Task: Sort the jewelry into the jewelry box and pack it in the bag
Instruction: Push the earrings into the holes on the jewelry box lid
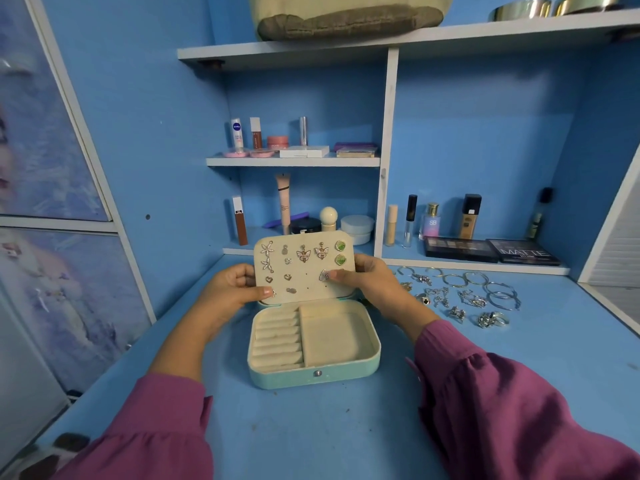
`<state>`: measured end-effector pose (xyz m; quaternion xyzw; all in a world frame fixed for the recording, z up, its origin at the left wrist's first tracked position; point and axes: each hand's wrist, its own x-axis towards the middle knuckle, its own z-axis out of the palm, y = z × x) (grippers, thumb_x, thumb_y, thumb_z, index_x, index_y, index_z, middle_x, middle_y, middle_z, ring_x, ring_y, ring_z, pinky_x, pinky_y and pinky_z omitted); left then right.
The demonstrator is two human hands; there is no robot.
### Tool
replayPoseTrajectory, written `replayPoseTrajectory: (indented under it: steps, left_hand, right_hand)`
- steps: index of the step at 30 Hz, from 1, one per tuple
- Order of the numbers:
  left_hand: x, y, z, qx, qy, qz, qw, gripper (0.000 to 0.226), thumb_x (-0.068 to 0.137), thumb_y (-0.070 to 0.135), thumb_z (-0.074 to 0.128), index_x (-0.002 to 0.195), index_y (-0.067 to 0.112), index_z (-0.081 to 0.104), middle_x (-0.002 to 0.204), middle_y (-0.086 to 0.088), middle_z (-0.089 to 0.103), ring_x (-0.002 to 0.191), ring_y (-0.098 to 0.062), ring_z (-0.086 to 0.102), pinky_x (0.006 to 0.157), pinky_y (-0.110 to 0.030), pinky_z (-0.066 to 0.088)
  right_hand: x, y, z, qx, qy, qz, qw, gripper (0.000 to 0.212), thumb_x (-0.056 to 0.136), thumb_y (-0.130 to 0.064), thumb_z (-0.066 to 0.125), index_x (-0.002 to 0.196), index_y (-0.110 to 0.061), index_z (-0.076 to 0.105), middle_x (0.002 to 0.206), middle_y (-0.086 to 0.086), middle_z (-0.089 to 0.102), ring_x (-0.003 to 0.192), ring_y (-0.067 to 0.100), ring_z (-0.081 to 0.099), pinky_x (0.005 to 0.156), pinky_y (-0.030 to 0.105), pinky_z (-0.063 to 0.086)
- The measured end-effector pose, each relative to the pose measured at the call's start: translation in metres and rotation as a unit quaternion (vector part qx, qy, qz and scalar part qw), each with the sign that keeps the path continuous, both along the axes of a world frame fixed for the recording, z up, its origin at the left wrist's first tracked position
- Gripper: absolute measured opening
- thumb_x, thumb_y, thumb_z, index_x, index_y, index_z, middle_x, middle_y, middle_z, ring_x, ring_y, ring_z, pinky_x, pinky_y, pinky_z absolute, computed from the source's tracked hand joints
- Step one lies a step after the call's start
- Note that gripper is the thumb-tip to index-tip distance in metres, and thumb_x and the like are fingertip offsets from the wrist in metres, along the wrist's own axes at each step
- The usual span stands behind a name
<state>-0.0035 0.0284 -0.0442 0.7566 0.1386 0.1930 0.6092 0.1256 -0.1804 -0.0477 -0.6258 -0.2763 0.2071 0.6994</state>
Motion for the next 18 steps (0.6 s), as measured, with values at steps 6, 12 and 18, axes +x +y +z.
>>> replayPoseTrajectory:
  steps: [6, 12, 18]
  left_hand:
    - [0.001, -0.005, 0.001, -0.004, -0.026, 0.034, 0.999, 0.004, 0.085, 0.007, 0.066, 0.086, 0.009, 0.07, 0.073, 0.004, 0.072, 0.048, 0.003, 0.051, 0.055, -0.023, 0.033]
    - [0.0, -0.009, 0.003, 0.001, -0.03, 0.03, 0.999, 0.006, 0.086, 0.006, 0.065, 0.09, 0.005, 0.069, 0.068, 0.006, 0.072, 0.045, 0.003, 0.05, 0.052, -0.017, 0.035]
    - [0.001, -0.016, 0.003, -0.008, -0.034, 0.022, 0.999, 0.01, 0.09, 0.001, 0.058, 0.093, 0.005, 0.067, 0.066, 0.01, 0.071, 0.05, 0.004, 0.059, 0.047, -0.006, 0.039]
  right_hand:
    - [0.004, -0.009, 0.0, -0.01, -0.011, -0.033, 0.999, 0.014, 0.089, -0.013, 0.063, 0.076, -0.014, 0.067, 0.082, -0.001, 0.073, 0.072, 0.007, 0.068, 0.069, 0.021, 0.055]
    - [0.007, -0.01, -0.004, -0.021, -0.025, -0.031, 0.999, 0.002, 0.086, -0.012, 0.067, 0.086, -0.011, 0.069, 0.097, 0.009, 0.073, 0.094, 0.024, 0.069, 0.089, 0.04, 0.055]
    - [0.004, -0.006, -0.004, -0.058, -0.08, -0.044, 0.994, 0.007, 0.091, -0.015, 0.061, 0.089, -0.015, 0.067, 0.098, 0.007, 0.072, 0.097, 0.025, 0.068, 0.09, 0.037, 0.054]
